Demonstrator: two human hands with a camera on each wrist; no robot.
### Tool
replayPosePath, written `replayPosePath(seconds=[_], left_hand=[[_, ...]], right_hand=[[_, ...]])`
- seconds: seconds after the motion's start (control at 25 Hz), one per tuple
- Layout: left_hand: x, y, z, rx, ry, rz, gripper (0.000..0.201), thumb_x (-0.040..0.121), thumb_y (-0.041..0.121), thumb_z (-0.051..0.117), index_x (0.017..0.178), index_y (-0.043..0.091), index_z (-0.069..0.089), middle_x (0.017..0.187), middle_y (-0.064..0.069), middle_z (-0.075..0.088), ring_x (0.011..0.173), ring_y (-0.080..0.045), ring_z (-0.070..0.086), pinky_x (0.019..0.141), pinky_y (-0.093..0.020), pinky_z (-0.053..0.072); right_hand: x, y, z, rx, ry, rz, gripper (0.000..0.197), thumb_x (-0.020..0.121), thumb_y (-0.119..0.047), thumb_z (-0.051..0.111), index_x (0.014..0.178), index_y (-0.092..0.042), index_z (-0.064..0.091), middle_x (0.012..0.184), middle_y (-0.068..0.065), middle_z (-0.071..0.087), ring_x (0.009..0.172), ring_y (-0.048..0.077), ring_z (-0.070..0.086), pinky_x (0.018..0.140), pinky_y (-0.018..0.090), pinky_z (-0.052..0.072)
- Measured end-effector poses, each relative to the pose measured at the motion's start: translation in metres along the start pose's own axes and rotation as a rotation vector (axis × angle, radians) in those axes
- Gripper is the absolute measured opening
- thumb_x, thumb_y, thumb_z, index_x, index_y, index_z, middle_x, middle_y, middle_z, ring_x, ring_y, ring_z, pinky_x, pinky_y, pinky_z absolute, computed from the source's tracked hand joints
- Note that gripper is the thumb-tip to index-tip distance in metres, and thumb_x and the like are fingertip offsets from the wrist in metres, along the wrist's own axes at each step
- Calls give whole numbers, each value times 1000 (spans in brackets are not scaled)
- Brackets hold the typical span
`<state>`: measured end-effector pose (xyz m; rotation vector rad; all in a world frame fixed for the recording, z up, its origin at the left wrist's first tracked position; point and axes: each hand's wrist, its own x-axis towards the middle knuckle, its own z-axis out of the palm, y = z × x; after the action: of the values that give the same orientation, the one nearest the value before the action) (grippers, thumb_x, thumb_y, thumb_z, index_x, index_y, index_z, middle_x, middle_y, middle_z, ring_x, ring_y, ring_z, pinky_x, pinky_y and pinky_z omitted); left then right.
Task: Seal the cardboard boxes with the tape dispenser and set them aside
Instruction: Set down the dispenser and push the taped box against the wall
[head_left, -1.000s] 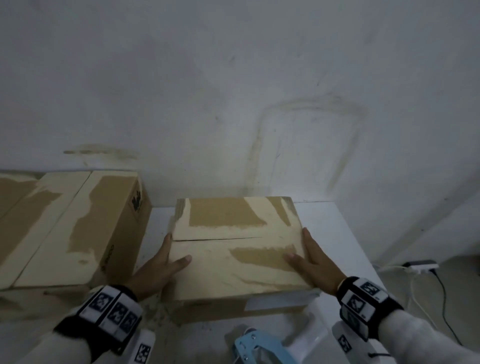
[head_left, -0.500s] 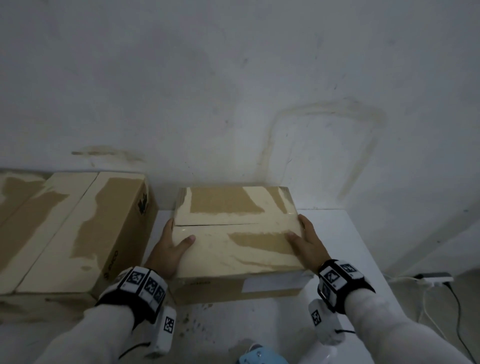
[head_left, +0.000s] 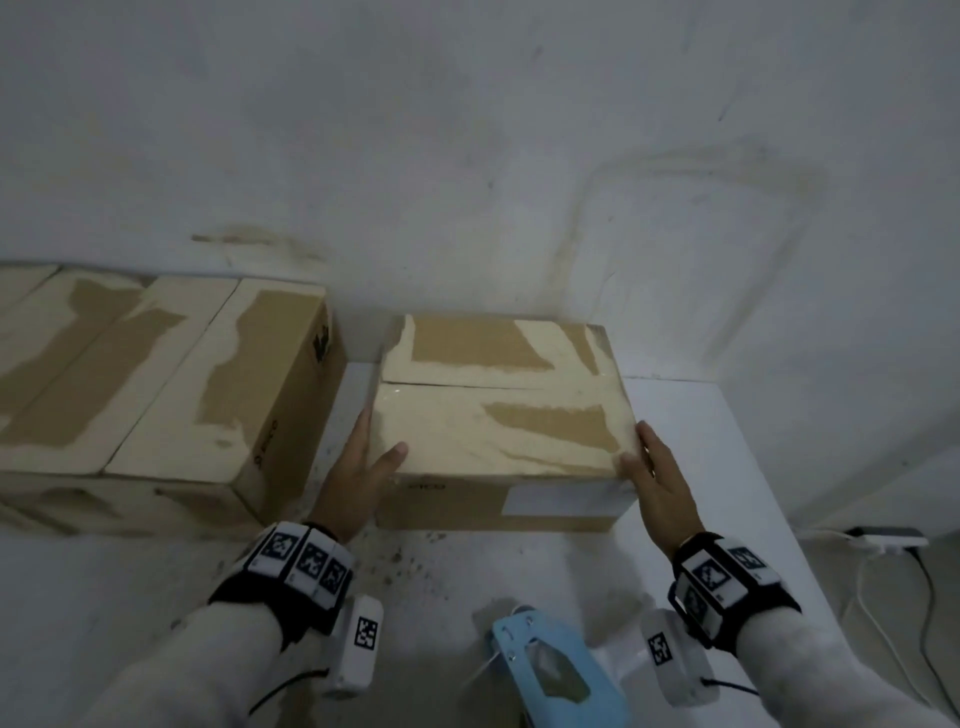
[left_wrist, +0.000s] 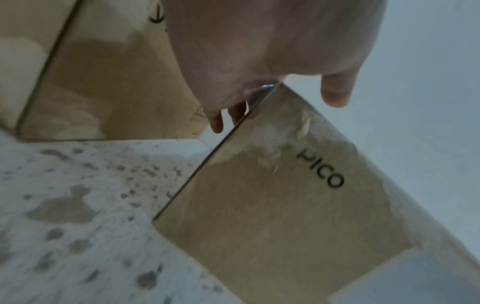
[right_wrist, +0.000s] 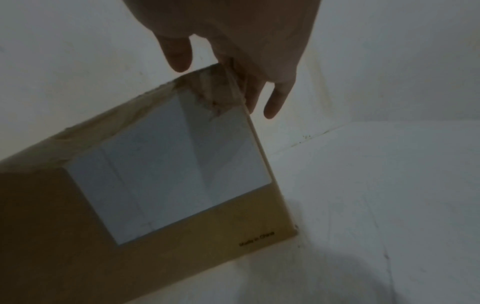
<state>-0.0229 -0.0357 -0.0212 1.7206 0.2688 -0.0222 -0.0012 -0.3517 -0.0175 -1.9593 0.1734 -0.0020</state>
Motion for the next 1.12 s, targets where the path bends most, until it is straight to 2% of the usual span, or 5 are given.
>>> replayPosePath(seconds=[0.2, 0.36, 0.52, 0.76, 1.12], left_hand=[[-13, -22, 3, -50, 77, 113, 73, 86, 42, 58, 148, 24, 24, 152, 7, 30, 138, -9, 27, 115, -35, 27], [-19, -47, -3, -192, 198, 31, 54, 86, 28, 64, 137, 19, 47, 127, -1, 60, 122, -19, 52, 107, -39, 40], [-17, -60, -13, -299, 283, -142, 30, 89, 27, 60, 117, 16, 63, 88, 5, 71, 100, -21, 60, 88, -32, 51], [-15, -51, -6, -363, 354, -163, 7, 90, 23, 60, 88, 19, 55, 85, -6, 62, 91, -24, 57, 72, -29, 48], [-21, -41, 0, -335, 493, -111, 9, 70, 30, 69, 63, 34, 69, 95, -15, 68, 99, -37, 65, 93, -49, 51]], right_hand=[[-8, 8, -6, -78, -174, 38, 65, 98, -28, 39, 150, -19, 1, 158, -6, 7, 145, 11, 12, 111, 22, 13], [-20, 10, -3, 77, 26, 64, 54, 92, -25, 54, 141, -21, 34, 143, 4, 43, 123, 22, 47, 96, 32, 39], [-27, 12, -5, 161, 55, 54, 46, 91, -21, 57, 135, -27, 46, 120, 0, 58, 105, 18, 55, 88, 35, 46], [-30, 28, -5, 384, 185, 185, 16, 92, -19, 55, 108, -16, 54, 98, 4, 63, 103, 23, 59, 86, 40, 49], [-33, 24, -7, 206, 317, 113, 21, 89, -13, 59, 73, -22, 49, 79, 11, 67, 75, 16, 66, 78, 35, 48]])
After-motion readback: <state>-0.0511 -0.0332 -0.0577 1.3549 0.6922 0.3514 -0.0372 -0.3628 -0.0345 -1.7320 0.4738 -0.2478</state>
